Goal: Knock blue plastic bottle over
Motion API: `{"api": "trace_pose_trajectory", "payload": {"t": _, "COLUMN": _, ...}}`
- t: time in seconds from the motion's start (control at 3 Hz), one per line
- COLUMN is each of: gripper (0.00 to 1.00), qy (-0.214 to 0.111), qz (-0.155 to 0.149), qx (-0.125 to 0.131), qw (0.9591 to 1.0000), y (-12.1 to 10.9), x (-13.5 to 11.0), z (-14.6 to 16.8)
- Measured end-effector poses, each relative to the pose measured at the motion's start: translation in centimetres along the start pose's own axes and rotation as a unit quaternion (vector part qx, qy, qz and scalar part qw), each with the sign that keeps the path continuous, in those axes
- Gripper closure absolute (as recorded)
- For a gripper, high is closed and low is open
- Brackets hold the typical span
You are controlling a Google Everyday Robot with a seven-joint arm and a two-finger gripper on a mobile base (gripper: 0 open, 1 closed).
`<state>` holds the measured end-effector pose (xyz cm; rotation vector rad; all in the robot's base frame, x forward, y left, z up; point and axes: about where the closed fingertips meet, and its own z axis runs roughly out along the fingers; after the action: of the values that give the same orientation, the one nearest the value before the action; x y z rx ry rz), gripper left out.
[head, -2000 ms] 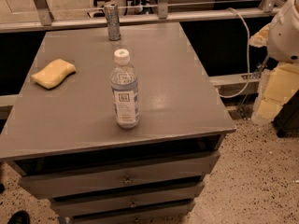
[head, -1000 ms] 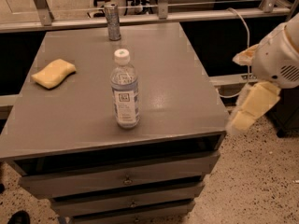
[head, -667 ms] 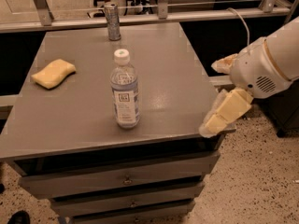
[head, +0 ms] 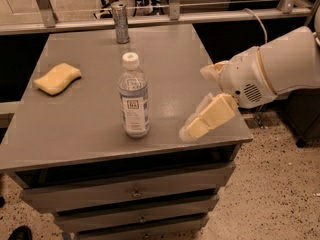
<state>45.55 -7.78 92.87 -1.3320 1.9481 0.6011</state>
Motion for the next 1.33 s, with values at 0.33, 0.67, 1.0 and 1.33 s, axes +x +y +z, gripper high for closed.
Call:
{"api": "trace_pose_trajectory", "payload": {"t": 0.33, "gripper": 0.00, "qy": -0.009, "qz": -0.001, "qx": -0.002, "qw": 1.0000, "y": 0.2, "x": -0.4, "z": 0.0}}
{"api": "trace_pose_trajectory", "payload": {"t": 0.67, "gripper": 0.00, "qy": -0.051, "qz": -0.006, "qx": -0.010, "qw": 0.9986, "y": 0.8, "x": -2.1, "z": 2.0}}
{"api": "trace_pose_trajectory", "payload": {"t": 1.0, "gripper": 0.00, "qy": -0.098, "qz": -0.013, "qx": -0.007, "qw": 0.9951, "y": 1.0, "x": -3.9, "z": 4.6}}
{"api": "trace_pose_trajectory", "payload": {"t": 1.33, "gripper": 0.00, "qy": -0.132, "qz": -0.018, "qx": -0.010, "qw": 0.9910, "y": 1.4, "x": -5.0, "z": 7.3}}
